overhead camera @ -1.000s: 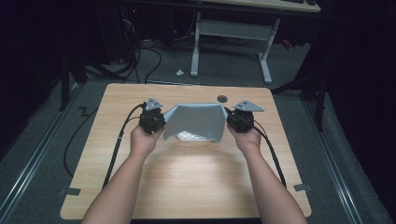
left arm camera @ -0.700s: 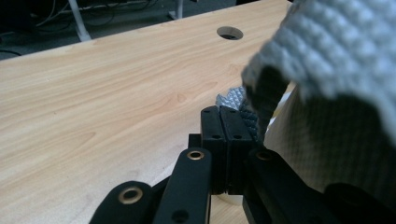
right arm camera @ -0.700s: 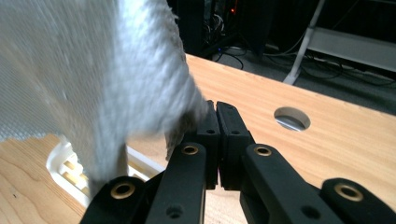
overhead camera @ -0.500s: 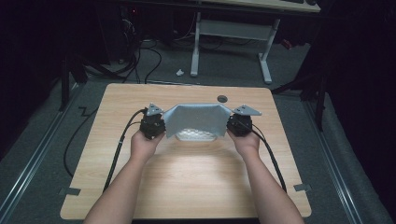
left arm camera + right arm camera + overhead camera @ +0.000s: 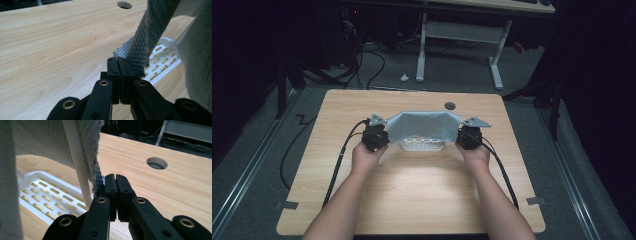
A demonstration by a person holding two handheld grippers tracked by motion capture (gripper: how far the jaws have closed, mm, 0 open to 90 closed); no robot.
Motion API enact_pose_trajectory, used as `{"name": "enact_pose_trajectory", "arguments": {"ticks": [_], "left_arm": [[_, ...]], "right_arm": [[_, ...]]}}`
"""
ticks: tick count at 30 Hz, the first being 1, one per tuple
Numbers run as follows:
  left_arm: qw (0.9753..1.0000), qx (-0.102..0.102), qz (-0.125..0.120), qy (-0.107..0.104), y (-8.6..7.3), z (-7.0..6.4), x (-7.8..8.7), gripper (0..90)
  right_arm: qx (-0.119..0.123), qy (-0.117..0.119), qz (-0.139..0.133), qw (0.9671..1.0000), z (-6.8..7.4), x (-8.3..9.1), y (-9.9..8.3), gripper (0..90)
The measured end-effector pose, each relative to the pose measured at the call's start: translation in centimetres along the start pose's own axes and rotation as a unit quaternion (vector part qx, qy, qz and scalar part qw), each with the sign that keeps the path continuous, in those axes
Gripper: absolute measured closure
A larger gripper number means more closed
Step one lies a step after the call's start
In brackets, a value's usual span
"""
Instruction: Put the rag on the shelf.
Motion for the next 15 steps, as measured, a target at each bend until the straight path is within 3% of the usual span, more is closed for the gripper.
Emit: {"name": "enact_pose_trajectory", "arguments": {"ticks": [3, 9, 15], "left_arm": [[1.0, 0.006, -0.006, 0.004, 0.1, 0.1, 0.2, 84.9], [0.999, 0.018, -0.036, 0.018, 0.2, 0.5, 1.6, 67.0], [0.9984, 0.018, -0.047, 0.025, 0.1, 0.9, 3.1, 64.2]], "right_arm": [[-0.001, -0.001, 0.002, 1.0, 0.1, 0.0, 0.0, 89.0], [0.0, -0.009, 0.005, 0.9999, -0.5, 0.4, -0.2, 80.7], [-0.012, -0.024, 0.0, 0.9996, -2.0, 1.4, -0.2, 74.6]]}}
Point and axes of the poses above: each handheld gripper's, and its own axes: x roughly backward along the jaws, y roughly out of its top, z roughly to its left, the point moved 1 cm from there along -x, roughly forward along the jaws, and after that the axes turned 12 degrees about -y, right-handed, at the moved point
